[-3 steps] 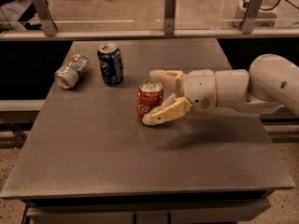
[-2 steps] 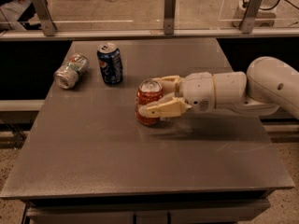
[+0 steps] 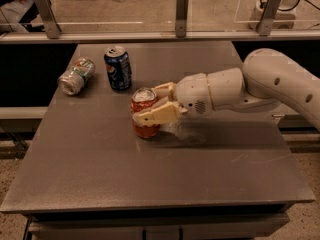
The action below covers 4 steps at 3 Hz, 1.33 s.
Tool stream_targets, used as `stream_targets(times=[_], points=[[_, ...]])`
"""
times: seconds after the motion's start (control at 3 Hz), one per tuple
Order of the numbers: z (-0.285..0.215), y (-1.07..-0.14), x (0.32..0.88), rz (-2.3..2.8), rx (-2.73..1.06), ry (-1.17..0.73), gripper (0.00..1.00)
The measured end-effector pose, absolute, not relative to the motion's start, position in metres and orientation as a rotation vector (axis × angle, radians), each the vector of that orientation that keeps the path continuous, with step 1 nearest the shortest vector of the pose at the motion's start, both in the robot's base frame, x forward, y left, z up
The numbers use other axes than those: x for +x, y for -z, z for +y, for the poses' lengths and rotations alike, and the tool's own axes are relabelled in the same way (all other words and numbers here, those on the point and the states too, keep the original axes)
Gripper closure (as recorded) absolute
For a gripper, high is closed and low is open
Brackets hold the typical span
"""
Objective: Knock coke can over
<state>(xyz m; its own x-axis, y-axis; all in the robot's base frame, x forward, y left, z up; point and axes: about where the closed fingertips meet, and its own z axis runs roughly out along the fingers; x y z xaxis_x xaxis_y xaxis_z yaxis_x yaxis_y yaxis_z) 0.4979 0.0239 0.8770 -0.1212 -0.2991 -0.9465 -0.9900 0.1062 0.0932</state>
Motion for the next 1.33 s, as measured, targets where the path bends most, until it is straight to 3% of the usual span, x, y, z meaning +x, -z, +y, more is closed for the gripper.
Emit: stream_targets(times=[0.33, 1.33], points=[[0.038, -0.891, 0.499, 1.677, -1.448, -0.963, 1.00], [0.023, -0.893, 0.508, 2.203, -1.947, -0.465, 1.00]])
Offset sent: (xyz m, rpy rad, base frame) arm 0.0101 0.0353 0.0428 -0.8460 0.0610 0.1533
